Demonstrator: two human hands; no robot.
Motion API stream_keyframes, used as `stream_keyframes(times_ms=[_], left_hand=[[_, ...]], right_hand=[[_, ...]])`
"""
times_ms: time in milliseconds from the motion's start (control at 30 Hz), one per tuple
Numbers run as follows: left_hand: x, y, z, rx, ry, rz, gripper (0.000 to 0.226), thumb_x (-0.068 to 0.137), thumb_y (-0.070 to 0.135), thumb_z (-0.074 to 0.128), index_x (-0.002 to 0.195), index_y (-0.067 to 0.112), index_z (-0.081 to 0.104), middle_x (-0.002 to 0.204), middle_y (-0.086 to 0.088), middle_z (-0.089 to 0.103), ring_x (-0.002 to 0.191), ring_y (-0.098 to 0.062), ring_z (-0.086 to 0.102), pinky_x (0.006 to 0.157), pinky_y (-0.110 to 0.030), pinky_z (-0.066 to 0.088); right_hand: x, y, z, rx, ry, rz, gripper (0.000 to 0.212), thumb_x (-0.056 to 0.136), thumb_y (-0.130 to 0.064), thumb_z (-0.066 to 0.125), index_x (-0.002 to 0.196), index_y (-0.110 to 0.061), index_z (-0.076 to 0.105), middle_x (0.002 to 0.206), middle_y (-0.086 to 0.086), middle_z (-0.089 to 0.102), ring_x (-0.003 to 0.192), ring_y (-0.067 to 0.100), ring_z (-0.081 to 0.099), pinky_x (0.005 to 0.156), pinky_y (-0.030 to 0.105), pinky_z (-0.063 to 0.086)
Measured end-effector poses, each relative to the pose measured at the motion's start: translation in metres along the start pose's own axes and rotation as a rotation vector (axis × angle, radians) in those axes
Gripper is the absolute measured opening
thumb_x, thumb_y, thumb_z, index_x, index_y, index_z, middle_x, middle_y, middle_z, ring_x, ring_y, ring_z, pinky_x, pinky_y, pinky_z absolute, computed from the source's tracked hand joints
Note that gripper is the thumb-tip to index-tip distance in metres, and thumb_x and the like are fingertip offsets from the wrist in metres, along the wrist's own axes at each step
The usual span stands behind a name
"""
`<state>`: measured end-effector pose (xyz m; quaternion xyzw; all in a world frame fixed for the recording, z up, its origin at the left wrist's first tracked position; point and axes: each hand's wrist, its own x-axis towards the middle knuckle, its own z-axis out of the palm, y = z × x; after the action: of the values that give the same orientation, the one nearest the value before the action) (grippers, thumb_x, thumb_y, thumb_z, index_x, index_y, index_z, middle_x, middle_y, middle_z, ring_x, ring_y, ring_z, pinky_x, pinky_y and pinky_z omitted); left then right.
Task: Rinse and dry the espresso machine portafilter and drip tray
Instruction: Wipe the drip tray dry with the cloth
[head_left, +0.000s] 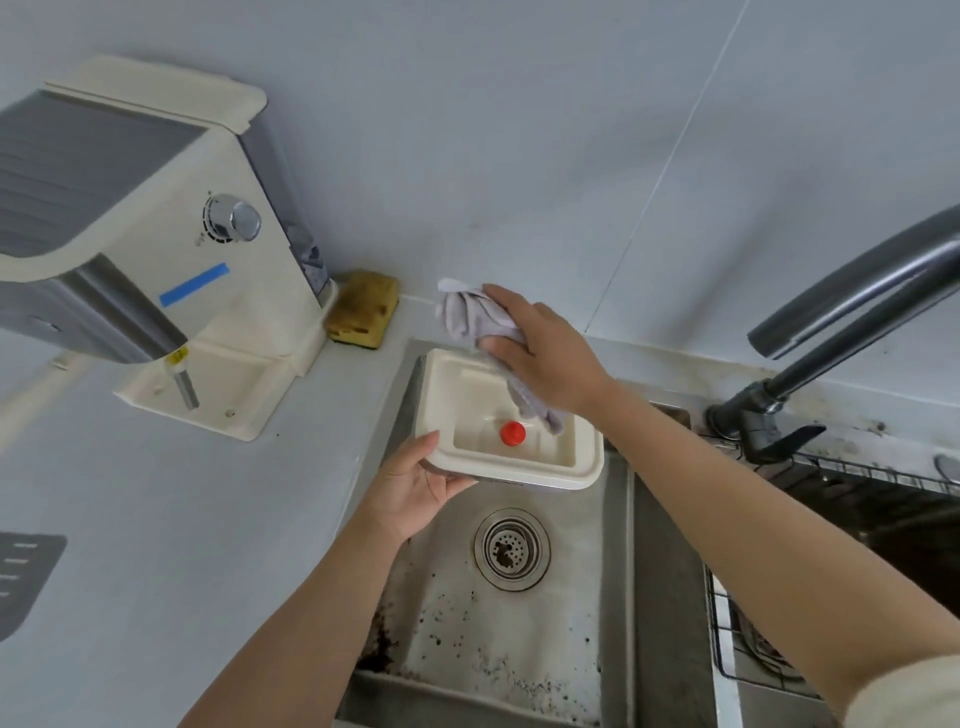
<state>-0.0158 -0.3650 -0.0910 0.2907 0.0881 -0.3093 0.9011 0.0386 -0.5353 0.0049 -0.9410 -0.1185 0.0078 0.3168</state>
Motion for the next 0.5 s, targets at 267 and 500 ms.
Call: stream_keyframes(times_ms=[267, 500], left_hand=[[-0.010, -0.011, 0.020, -0.012, -0.033, 0.007, 0.061, 0.033, 0.023, 0.096, 0.088, 0.008, 0.074, 0.100, -0.018, 0.070, 0.094, -0.033, 0.069, 0.079, -0.042, 0.058], [-0.015, -0.012, 0.027, -0.021, -0.058, 0.098, 0.069, 0.037, 0.039, 0.093, 0.099, 0.015, 0.074, 0.104, -0.008, 0.072, 0.096, -0.024, 0.069, 0.073, -0.038, 0.058]], right_hand=[[-0.032, -0.029, 0.029, -0.248, 0.027, 0.078, 0.047, 0.096, -0.038, 0.041, 0.140, -0.024, 0.035, 0.104, 0.017, 0.053, 0.100, 0.033, 0.052, 0.076, 0.034, 0.039], [-0.058, -0.044, 0.037, -0.340, -0.035, -0.078, 0.043, 0.094, -0.040, 0.044, 0.126, -0.011, 0.048, 0.100, 0.019, 0.059, 0.091, 0.034, 0.057, 0.068, 0.035, 0.035]])
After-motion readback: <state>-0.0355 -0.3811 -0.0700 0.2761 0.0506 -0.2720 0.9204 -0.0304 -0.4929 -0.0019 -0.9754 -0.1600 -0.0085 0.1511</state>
